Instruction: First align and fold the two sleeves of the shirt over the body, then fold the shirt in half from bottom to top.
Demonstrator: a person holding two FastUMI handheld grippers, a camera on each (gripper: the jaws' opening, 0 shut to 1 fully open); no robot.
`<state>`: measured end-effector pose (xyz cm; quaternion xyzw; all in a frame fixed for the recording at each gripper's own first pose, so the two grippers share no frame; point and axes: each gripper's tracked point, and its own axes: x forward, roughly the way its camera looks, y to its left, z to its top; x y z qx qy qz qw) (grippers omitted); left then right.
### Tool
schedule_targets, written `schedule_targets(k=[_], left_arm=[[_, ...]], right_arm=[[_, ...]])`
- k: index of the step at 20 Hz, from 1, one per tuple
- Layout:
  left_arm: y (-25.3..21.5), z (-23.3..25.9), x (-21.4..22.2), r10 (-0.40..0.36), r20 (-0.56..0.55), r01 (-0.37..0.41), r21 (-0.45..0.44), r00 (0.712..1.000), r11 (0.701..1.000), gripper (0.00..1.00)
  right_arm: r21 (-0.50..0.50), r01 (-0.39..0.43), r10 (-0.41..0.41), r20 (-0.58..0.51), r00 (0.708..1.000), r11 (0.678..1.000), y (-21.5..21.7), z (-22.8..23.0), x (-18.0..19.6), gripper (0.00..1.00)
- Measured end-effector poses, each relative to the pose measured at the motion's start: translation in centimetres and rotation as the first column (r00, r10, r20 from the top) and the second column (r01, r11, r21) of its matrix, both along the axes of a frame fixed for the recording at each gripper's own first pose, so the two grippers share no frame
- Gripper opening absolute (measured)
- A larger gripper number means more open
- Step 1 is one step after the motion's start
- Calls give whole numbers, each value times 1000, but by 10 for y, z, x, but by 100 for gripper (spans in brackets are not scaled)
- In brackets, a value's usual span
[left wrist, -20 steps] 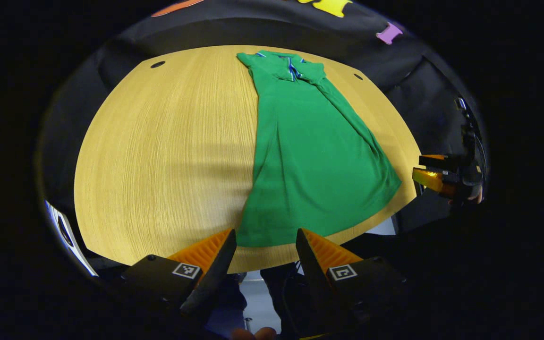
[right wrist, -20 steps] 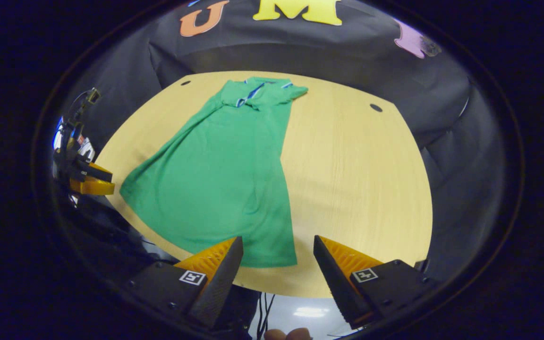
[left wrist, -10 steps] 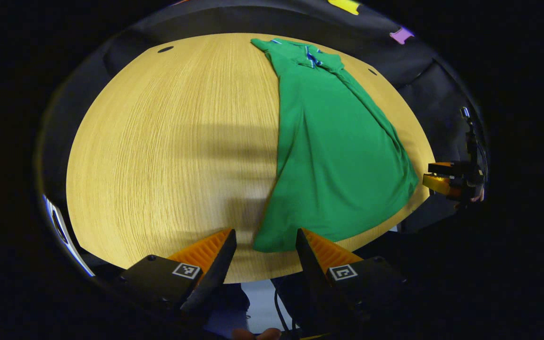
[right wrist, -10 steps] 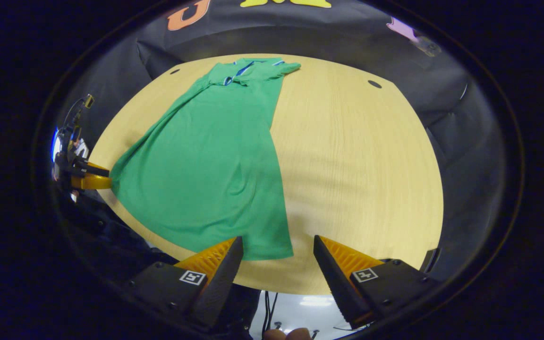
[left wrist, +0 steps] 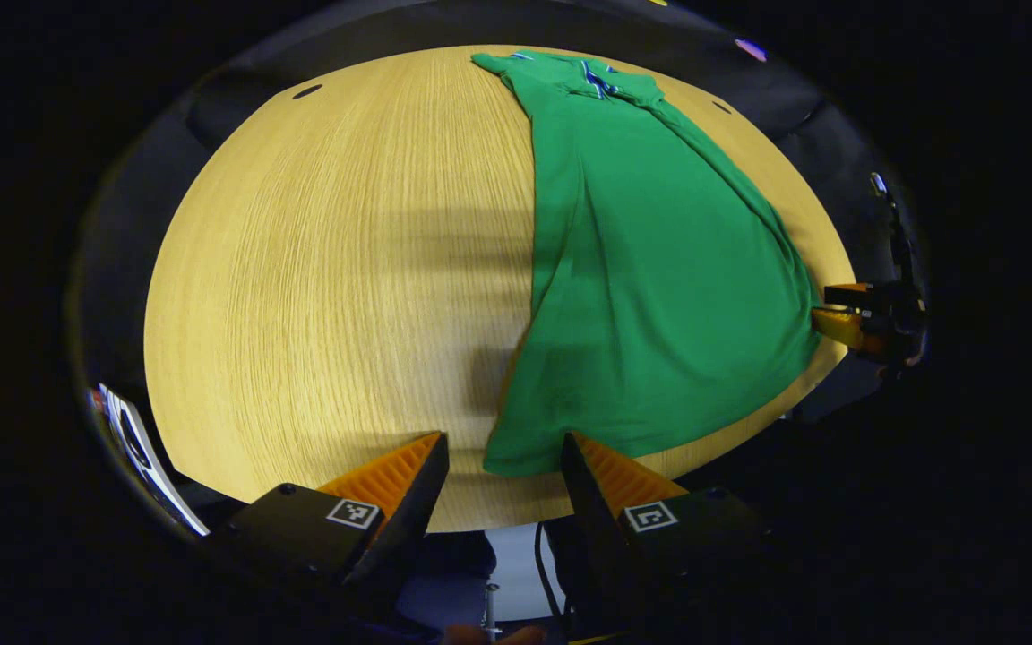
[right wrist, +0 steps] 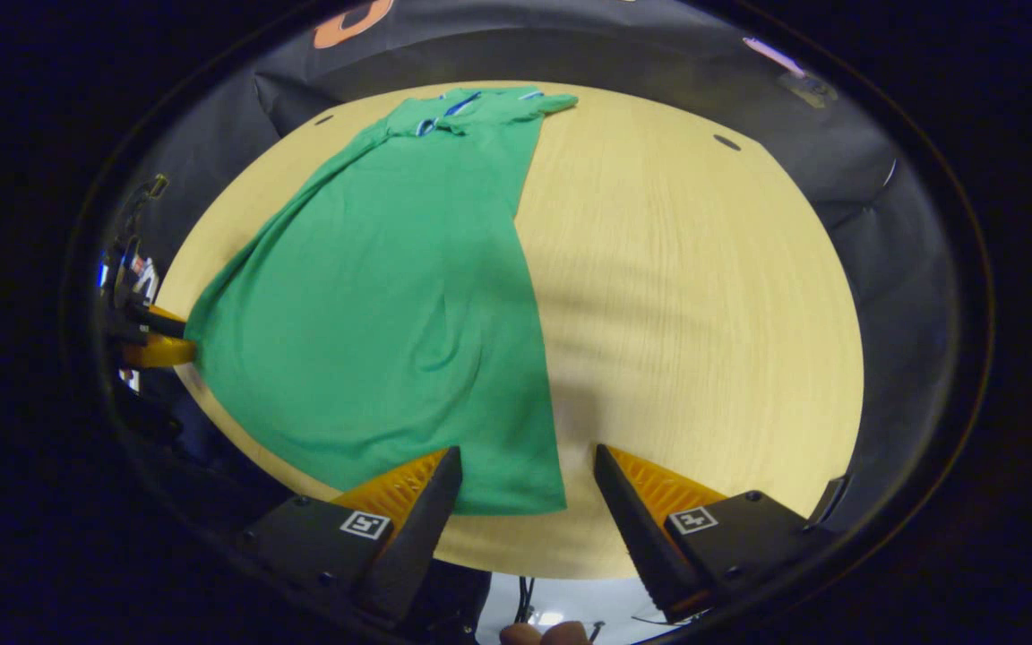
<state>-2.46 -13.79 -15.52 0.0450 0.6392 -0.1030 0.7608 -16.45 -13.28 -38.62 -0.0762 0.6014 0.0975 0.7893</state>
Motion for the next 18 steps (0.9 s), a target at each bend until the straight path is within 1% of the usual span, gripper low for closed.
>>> schedule_targets(k=[1,2,3,4,5,6,7,8,9,10,11,12,13,14,15,16,17,18], left_arm=[[0,2,4,-11,1,11,25,1000,1000,83],[-1,6,9,-10,-1,10,32,1000,999,82],[-2,10,15,4,-4,-4,34,1000,999,82],[-4,14,20,19,-9,-19,33,1000,999,84],[-7,19,26,22,-19,-21,35,1000,999,84],[8,2,25,20,-30,-19,39,999,999,84],[7,5,30,27,-46,-25,45,999,999,84],[2,15,33,47,-64,-44,50,997,998,84],[7,14,38,68,-90,-63,56,994,996,84],[6,11,41,89,-118,-84,52,989,995,82],[2,12,43,92,-135,-86,45,987,995,78],[1,7,44,86,-144,-83,32,986,996,59],[-3,6,49,89,-150,-92,-8,985,996,54],[-5,5,46,118,-145,-122,-19,982,992,30],[-9,7,47,112,-134,-119,-44,985,992,6],[-10,9,51,106,-121,-115,-69,987,991,5],[-13,10,53,116,-129,-130,-105,985,986,4],[-15,13,54,137,-143,-155,-123,980,980,3]], right_arm=[[0,1,-1,7,1000,1000,0,1,2,96],[-2,8,-8,-2,1000,1000,-1,0,-1,96],[-4,15,-15,-8,1000,1000,-1,-1,-3,97],[-5,17,-17,-13,1000,1000,-1,0,-2,87],[-11,18,-18,-24,1000,1000,-1,0,-4,97],[-9,24,-24,-28,999,1000,0,2,-3,87],[-15,18,-18,-42,999,1000,0,1,-7,87],[-17,13,-14,-46,999,1000,1,0,-10,77],[-20,13,-14,-55,998,1000,2,1,-12,79],[-27,15,-16,-60,998,1000,2,0,-15,58],[-31,15,-17,-62,998,999,2,0,-14,38],[-29,19,-21,-73,997,999,3,0,-13,38],[-31,51,-53,-59,997,998,3,0,-11,38],[-41,54,-56,-59,997,998,3,3,-12,3],[-54,32,-35,-63,997,998,6,1,-12,3],[-58,31,-34,-56,998,998,6,0,-10,3],[-61,38,-42,-60,997,997,5,1,-10,3],[-43,49,-51,-57,997,998,7,1,-10,3]])
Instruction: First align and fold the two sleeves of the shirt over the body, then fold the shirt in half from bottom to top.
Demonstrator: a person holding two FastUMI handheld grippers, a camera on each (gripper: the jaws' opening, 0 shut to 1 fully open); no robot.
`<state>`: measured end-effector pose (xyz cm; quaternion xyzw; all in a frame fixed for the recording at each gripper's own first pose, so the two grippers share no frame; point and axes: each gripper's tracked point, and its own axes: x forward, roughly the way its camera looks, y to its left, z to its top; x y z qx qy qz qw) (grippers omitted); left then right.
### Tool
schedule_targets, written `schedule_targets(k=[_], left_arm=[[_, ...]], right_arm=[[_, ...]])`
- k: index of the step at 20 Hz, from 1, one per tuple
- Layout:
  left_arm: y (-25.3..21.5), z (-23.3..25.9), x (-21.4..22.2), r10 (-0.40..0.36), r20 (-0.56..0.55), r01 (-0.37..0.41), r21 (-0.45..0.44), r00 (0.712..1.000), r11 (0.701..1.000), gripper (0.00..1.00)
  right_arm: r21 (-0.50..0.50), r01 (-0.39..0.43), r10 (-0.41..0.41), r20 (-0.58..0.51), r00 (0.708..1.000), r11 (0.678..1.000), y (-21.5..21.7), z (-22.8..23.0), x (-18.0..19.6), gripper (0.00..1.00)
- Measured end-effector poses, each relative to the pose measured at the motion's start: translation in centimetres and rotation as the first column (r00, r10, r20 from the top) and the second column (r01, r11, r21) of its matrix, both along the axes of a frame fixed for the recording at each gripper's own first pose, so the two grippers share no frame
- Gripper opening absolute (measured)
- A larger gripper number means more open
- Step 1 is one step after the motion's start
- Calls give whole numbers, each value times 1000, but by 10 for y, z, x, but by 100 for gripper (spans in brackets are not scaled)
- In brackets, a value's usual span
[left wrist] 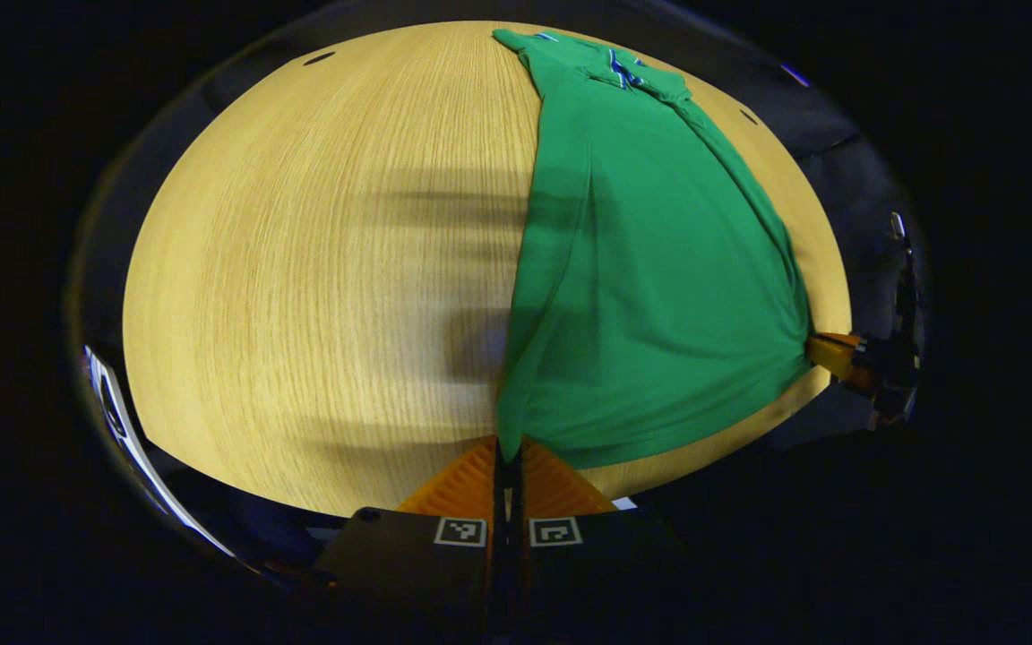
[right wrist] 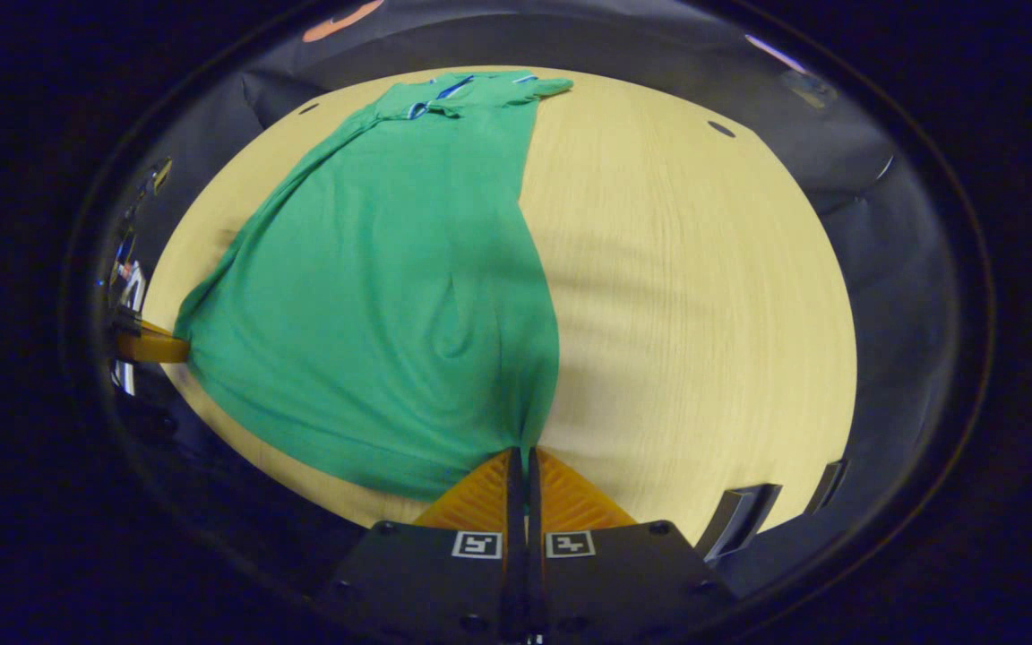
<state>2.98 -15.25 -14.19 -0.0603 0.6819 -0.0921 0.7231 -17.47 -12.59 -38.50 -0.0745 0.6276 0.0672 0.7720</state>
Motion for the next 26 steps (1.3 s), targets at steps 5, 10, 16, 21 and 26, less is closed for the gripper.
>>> schedule_targets(k=[5,10,16,21,26], left_arm=[[-7,48,19,-3,39,5,-60,999,998,4],[-6,89,40,0,113,14,-120,994,993,4],[3,160,88,7,231,27,-145,973,989,4],[5,164,127,-31,378,71,-93,925,993,4],[12,212,179,-45,464,84,-65,885,994,4]], right_arm=[[96,90,-86,-48,995,991,2,15,-7,3],[196,188,-177,-70,982,962,1,41,9,3],[264,204,-206,-18,978,943,3,77,49,3],[342,221,-249,40,968,913,11,108,95,3],[384,194,-259,126,958,903,19,138,146,3]])
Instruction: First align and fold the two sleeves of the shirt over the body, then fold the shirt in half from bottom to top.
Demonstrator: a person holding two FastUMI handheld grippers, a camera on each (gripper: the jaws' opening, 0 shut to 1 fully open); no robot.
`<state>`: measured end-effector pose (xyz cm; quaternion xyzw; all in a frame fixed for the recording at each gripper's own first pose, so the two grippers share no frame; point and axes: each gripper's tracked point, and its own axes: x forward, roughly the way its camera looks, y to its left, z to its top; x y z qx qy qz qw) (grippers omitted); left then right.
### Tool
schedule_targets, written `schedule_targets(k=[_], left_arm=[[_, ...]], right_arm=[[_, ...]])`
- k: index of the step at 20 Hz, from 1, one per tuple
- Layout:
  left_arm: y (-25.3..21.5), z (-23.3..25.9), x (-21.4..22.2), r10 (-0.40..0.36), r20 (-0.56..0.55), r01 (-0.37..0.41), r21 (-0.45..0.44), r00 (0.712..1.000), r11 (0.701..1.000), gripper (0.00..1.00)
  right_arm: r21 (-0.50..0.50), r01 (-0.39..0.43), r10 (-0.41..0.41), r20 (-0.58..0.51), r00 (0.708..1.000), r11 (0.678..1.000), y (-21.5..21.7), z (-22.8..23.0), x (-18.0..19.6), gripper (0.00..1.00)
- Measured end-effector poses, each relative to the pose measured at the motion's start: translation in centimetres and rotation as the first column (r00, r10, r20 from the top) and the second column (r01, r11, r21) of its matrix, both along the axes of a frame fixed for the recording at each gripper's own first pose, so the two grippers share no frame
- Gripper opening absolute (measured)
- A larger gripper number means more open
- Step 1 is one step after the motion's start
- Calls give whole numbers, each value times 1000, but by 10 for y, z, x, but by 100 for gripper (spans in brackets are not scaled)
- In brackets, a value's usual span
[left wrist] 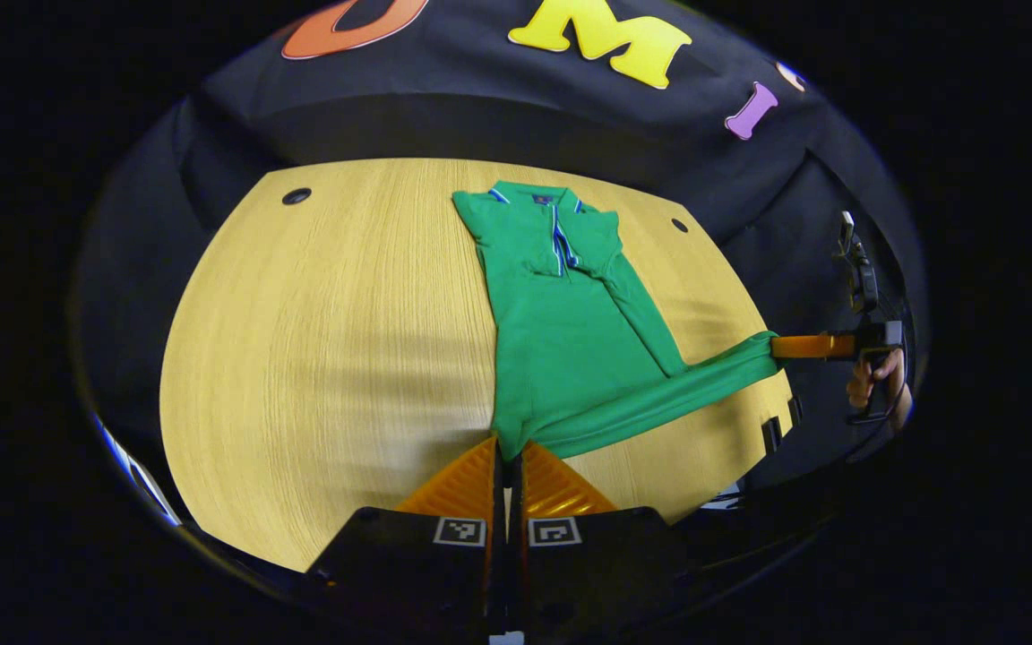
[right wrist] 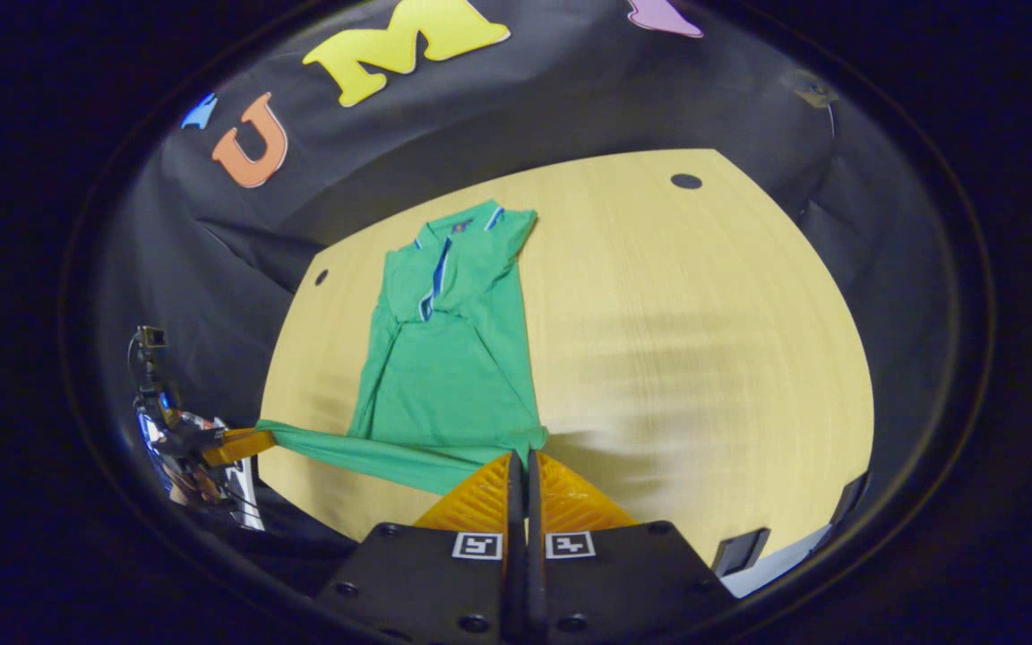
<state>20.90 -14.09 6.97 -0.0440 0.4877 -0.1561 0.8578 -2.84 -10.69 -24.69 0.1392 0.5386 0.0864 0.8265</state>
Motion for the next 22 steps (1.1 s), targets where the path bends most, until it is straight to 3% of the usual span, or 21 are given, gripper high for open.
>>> schedule_targets(k=[10,14,20,22], left_arm=[[9,45,145,79,162,-77,-21,984,997,4],[11,45,216,138,203,-128,-58,970,990,4],[11,28,308,180,285,-173,-50,942,984,4],[8,13,329,187,305,-184,-40,934,982,4]], right_arm=[[-13,-7,10,247,969,1000,19,49,161,3],[-39,6,7,313,950,999,20,44,226,3],[-119,-26,75,426,902,993,28,16,309,0],[-134,-43,101,462,881,990,32,1,332,3]])
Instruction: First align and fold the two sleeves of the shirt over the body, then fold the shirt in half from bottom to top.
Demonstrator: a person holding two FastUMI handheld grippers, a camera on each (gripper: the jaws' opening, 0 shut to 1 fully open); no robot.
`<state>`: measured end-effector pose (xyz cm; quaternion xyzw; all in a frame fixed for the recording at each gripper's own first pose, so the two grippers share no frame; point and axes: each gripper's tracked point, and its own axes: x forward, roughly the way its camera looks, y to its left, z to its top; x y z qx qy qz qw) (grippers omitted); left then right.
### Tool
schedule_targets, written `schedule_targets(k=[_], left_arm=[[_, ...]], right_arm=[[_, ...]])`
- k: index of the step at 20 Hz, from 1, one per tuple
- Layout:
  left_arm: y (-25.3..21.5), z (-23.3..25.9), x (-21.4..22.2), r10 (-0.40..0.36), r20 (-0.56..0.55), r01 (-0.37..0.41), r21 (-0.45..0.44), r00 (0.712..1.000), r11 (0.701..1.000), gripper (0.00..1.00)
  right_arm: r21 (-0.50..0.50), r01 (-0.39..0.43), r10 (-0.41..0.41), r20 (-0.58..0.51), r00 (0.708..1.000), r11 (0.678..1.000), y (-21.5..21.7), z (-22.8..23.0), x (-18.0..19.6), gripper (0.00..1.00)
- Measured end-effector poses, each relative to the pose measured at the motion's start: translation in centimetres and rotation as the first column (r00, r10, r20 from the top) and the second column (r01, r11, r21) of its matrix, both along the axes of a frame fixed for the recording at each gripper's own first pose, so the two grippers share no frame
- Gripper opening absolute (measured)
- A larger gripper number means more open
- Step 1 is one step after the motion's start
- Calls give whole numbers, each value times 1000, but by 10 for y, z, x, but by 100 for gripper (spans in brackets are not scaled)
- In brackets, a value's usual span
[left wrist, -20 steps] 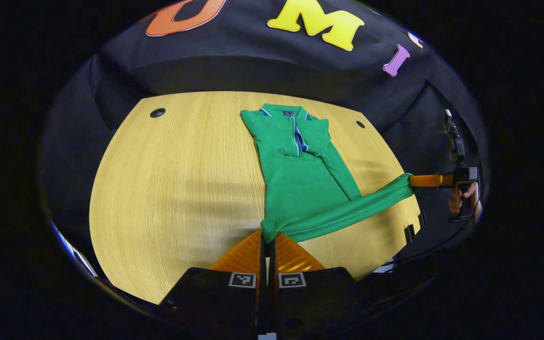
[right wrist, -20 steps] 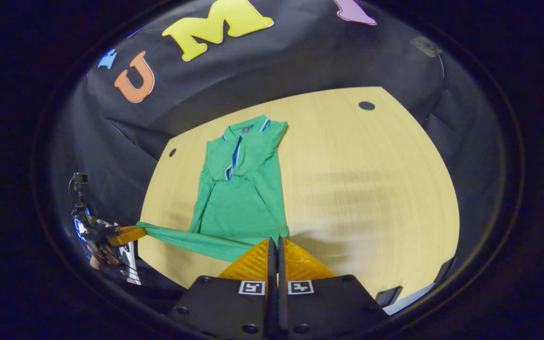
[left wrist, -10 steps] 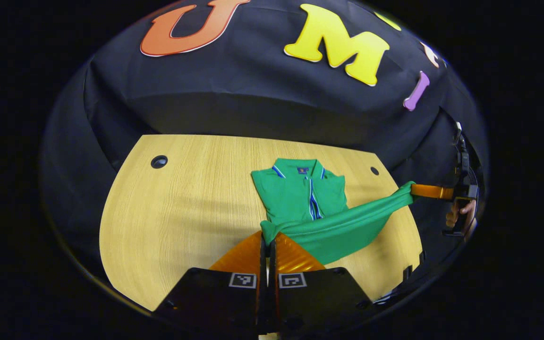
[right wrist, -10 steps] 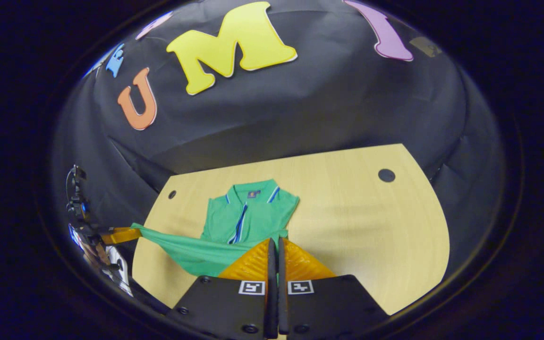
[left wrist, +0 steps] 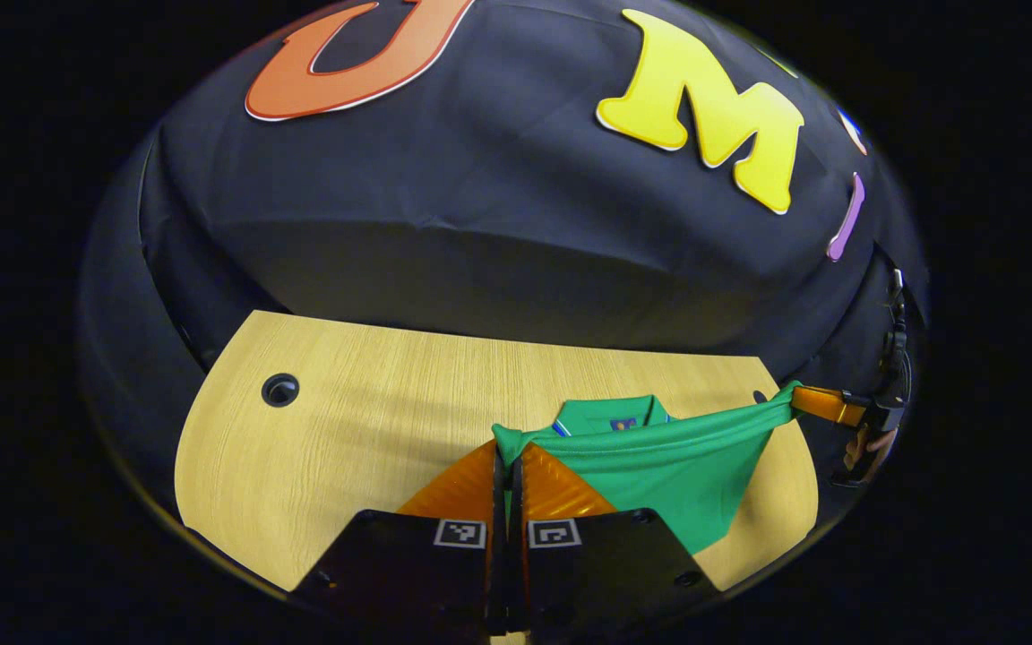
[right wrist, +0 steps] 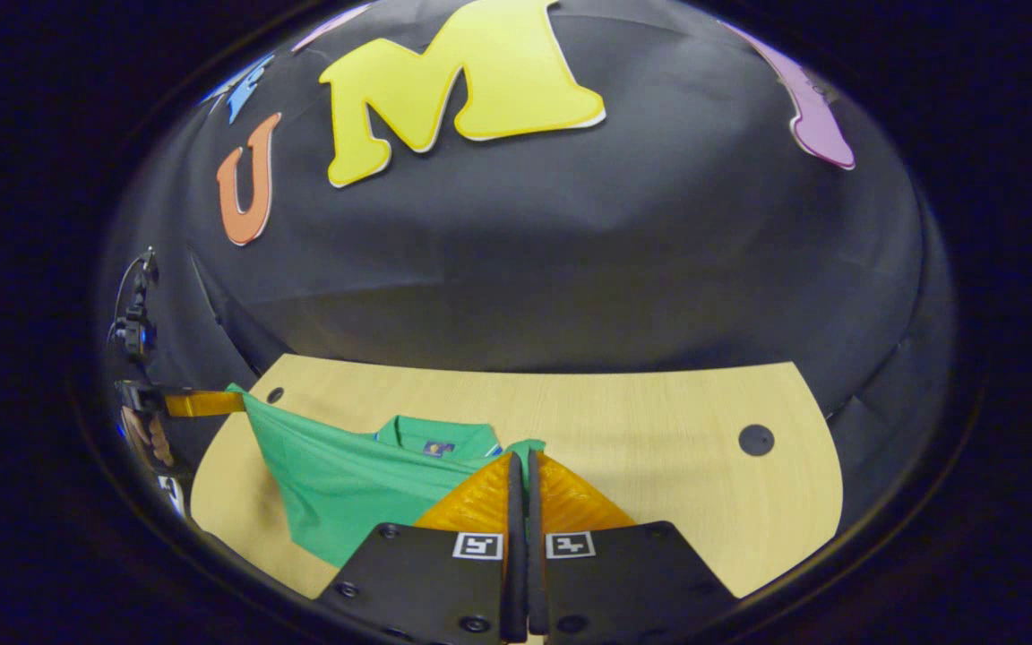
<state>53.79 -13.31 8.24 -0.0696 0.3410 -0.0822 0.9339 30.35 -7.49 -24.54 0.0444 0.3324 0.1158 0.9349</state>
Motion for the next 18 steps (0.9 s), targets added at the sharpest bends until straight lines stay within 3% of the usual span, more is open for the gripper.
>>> schedule_targets(k=[3,8,13,15,16,18], left_arm=[[2,-32,33,10,30,-11,48,1000,999,3],[-3,-88,53,55,-8,-54,18,998,998,0],[0,-116,52,62,-71,-56,96,996,994,10],[-3,-108,48,82,-61,-75,109,995,991,14],[-2,-107,48,91,-56,-84,106,994,991,24],[-3,-98,46,99,-31,-95,110,995,989,71]], right_arm=[[-39,-27,28,20,999,999,2,-33,28,3],[-64,10,-12,-23,1000,998,-1,-93,54,3],[-113,12,-17,-42,999,994,2,-121,62,3],[-107,25,-30,-45,999,994,2,-119,61,11],[-102,25,-30,-49,998,994,2,-116,58,14],[-95,31,-35,-47,998,995,0,-109,54,49]])
